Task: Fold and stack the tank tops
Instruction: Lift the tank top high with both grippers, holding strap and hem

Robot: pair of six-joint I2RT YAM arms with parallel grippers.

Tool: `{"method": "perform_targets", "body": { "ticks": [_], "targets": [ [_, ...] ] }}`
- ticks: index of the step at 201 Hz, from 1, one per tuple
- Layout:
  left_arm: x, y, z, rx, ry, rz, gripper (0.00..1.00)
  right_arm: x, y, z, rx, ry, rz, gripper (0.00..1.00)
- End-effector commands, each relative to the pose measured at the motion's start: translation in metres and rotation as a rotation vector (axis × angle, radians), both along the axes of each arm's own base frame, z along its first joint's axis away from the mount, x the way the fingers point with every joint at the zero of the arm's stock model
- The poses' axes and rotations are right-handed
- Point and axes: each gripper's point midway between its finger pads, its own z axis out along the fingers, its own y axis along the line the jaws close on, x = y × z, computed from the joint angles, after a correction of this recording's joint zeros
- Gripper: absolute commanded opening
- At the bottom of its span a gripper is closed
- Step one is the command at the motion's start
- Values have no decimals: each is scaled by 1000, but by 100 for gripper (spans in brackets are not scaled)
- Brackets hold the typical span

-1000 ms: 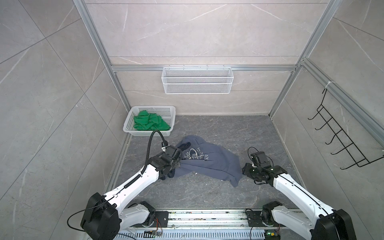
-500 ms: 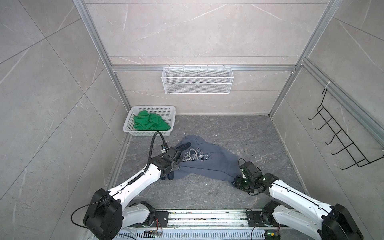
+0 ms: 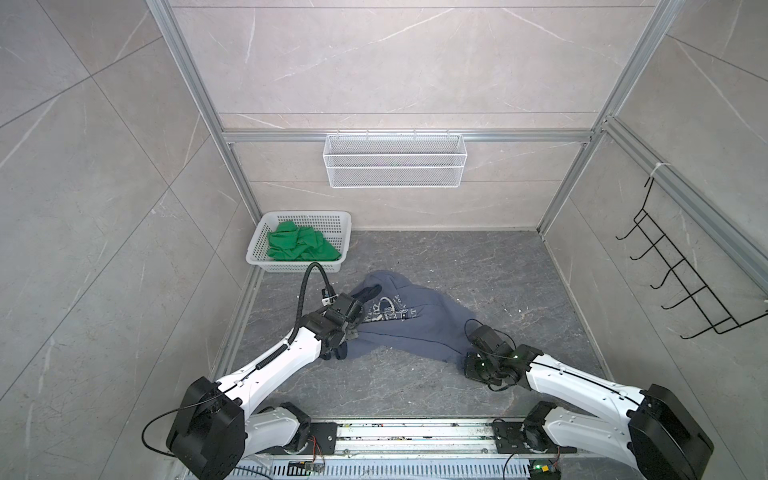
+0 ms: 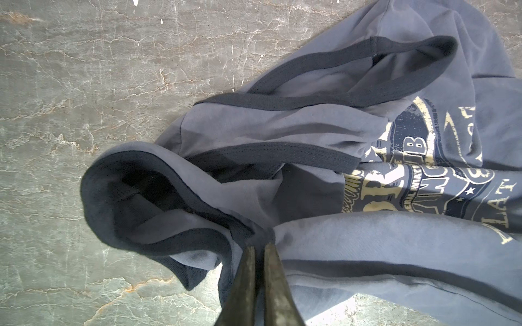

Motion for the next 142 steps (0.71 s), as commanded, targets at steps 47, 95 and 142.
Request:
{"method": "perform_targets", "body": {
  "ticks": [47, 95, 142],
  "targets": [
    [9, 12, 35, 38, -101, -4, 0, 17, -31, 65, -169, -151, -1, 0],
    [15, 17, 115, 10, -312, -40, 0, 38, -49, 155, -240, -371, 1, 0],
    [7, 11, 227, -107, -574, -137, 0, 55, -47, 278, -175, -659, 30, 0]
  ]
}}
